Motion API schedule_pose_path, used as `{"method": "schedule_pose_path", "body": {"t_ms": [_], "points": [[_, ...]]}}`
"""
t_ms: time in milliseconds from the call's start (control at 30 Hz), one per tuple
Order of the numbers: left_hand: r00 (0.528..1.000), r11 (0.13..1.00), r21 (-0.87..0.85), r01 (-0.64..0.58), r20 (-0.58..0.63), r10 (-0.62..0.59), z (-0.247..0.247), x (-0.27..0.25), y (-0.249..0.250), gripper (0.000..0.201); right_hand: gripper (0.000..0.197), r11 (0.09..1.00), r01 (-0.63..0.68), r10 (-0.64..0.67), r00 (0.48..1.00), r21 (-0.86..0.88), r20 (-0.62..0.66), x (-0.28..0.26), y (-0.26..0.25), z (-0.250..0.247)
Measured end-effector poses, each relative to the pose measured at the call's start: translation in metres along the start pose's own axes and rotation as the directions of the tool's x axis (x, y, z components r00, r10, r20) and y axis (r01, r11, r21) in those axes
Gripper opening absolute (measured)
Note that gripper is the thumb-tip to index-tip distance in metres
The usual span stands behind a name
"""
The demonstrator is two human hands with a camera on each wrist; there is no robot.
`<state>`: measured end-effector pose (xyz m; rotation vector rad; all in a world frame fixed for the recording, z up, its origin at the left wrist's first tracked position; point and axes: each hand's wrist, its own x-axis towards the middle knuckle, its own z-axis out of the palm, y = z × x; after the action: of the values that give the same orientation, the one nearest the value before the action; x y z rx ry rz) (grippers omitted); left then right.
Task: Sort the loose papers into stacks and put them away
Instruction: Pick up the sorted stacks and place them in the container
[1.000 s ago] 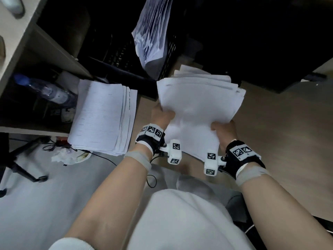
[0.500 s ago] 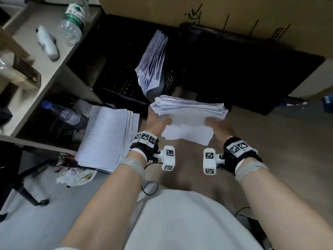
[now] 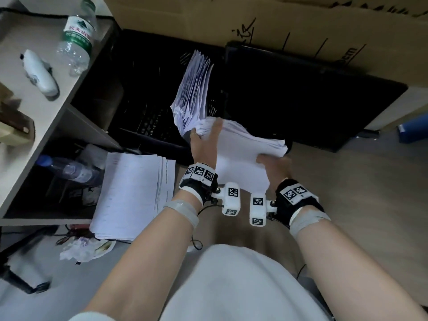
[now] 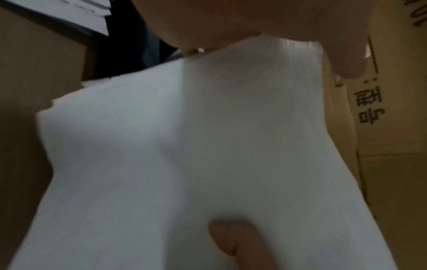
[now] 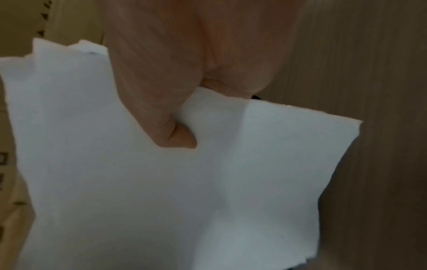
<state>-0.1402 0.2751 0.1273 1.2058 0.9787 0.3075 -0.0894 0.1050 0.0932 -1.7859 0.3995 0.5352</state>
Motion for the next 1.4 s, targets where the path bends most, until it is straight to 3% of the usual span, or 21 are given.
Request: {"method": "schedule_pose_path", "body": {"t_ms": [67, 133, 167, 233, 367, 500, 667, 800, 933, 1033, 1167, 1300, 1400], "points": [[0.997, 0.998, -0.028, -0.062, -0.049, 0.061, -0.001, 0.006, 0.011, 0.086, 0.024, 0.997, 0.040, -0.040, 0.999, 0.058, -0.009, -0.006, -0.011, 0.002], [0.991, 0.990, -0.056, -0.131, -0.045, 0.128, -0.004, 0.011, 0.017, 0.039, 0.026, 0.993, 0.078, -0.079, 0.997, 0.086, 0.008, -0.010, -0.019, -0.002], [0.986, 0.986, -0.036, -0.161, -0.044, 0.159, -0.006, 0.014, 0.015, 0.030, 0.028, 0.993, 0.086, -0.087, 0.996, 0.086, 0.013, -0.010, -0.018, -0.005], [0.987, 0.987, 0.001, -0.159, -0.001, 0.159, -0.009, 0.014, 0.003, 0.035, 0.035, 0.995, 0.088, -0.090, 0.995, 0.056, 0.031, -0.006, -0.008, -0.007], [0.997, 0.994, 0.087, -0.068, 0.047, 0.064, -0.010, 0.008, -0.018, 0.079, 0.067, 0.999, 0.046, -0.045, 0.998, -0.009, 0.045, -0.004, 0.013, 0.000], [0.992, 0.994, 0.013, -0.105, 0.070, 0.104, -0.009, 0.014, -0.015, 0.037, 0.037, 0.999, 0.016, -0.016, 1.000, -0.029, 0.005, -0.005, 0.010, -0.002], [0.988, 0.980, 0.128, -0.153, -0.006, 0.155, -0.006, 0.009, -0.006, 0.056, 0.027, 0.997, 0.003, -0.001, 1.000, -0.081, 0.030, -0.011, 0.012, -0.003], [0.971, 0.977, 0.102, -0.188, -0.130, 0.201, -0.010, 0.013, -0.006, 0.024, 0.031, 0.996, 0.046, -0.042, 0.998, -0.078, 0.049, -0.015, 0.017, -0.004], [0.959, 0.969, 0.065, -0.238, -0.144, 0.245, -0.014, 0.016, -0.006, 0.012, 0.025, 0.996, 0.050, -0.045, 0.996, -0.070, 0.073, -0.020, 0.013, -0.001], [0.969, 0.971, 0.036, -0.235, -0.062, 0.237, -0.013, 0.011, 0.000, 0.040, 0.024, 0.997, 0.028, -0.023, 0.998, -0.070, 0.067, -0.019, 0.008, 0.001], [0.978, 0.984, 0.063, -0.164, 0.138, 0.154, -0.026, 0.011, -0.001, 0.041, 0.018, 0.999, -0.014, 0.013, 1.000, -0.051, -0.018, -0.020, 0.005, 0.000], [0.943, 0.966, 0.213, -0.144, 0.324, 0.069, -0.054, 0.013, -0.036, 0.092, 0.008, 0.997, -0.077, 0.076, 0.994, -0.008, -0.077, -0.022, 0.003, -0.003], [0.898, 0.935, 0.275, -0.225, 0.430, 0.090, -0.059, 0.006, -0.046, 0.088, 0.014, 0.994, -0.102, 0.104, 0.992, 0.028, -0.075, -0.021, 0.001, -0.002]]}}
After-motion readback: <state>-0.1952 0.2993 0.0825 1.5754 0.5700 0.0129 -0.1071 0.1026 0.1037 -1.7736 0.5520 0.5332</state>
